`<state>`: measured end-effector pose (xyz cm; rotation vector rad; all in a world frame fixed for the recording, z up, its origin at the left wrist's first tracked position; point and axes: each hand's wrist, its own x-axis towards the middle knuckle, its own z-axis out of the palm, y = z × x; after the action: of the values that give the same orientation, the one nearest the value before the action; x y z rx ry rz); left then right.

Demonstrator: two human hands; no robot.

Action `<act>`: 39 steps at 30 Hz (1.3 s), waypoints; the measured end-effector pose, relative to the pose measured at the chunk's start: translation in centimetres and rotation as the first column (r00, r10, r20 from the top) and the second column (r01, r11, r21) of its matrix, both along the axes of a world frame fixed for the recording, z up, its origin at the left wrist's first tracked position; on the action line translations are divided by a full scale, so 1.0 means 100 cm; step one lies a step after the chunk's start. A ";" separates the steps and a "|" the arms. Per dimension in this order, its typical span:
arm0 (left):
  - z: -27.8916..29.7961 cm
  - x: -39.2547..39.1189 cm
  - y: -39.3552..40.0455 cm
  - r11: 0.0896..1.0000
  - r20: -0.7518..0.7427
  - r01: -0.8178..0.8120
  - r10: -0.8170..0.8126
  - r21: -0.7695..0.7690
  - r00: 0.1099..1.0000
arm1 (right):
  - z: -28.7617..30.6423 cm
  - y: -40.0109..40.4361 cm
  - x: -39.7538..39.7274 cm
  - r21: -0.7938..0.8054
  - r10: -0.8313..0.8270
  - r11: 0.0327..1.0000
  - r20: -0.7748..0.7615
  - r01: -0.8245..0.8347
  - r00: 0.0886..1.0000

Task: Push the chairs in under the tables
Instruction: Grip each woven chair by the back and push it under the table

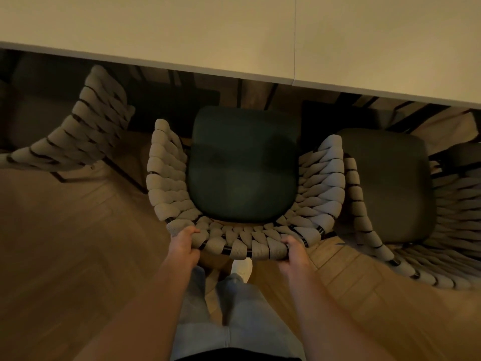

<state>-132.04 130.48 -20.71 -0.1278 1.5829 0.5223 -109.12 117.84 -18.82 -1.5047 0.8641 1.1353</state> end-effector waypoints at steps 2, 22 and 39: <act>0.007 -0.004 0.009 0.999 -0.007 -0.008 0.008 0.039 1.000 | 0.006 0.013 -0.007 -0.007 0.001 1.000 0.019 -0.001 1.000; 0.060 -0.088 0.160 0.998 -0.006 -0.023 0.023 0.066 1.000 | 0.047 0.149 -0.094 0.145 -0.117 0.983 0.033 0.111 0.993; -0.011 -0.109 0.239 0.988 0.082 -0.030 0.018 0.151 0.996 | -0.004 0.233 -0.109 0.089 -0.058 0.994 0.020 0.056 0.998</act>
<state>-142.90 154.35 -21.83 -0.0510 1.4589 0.6473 -119.98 141.14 -19.18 -1.4090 0.8260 1.0985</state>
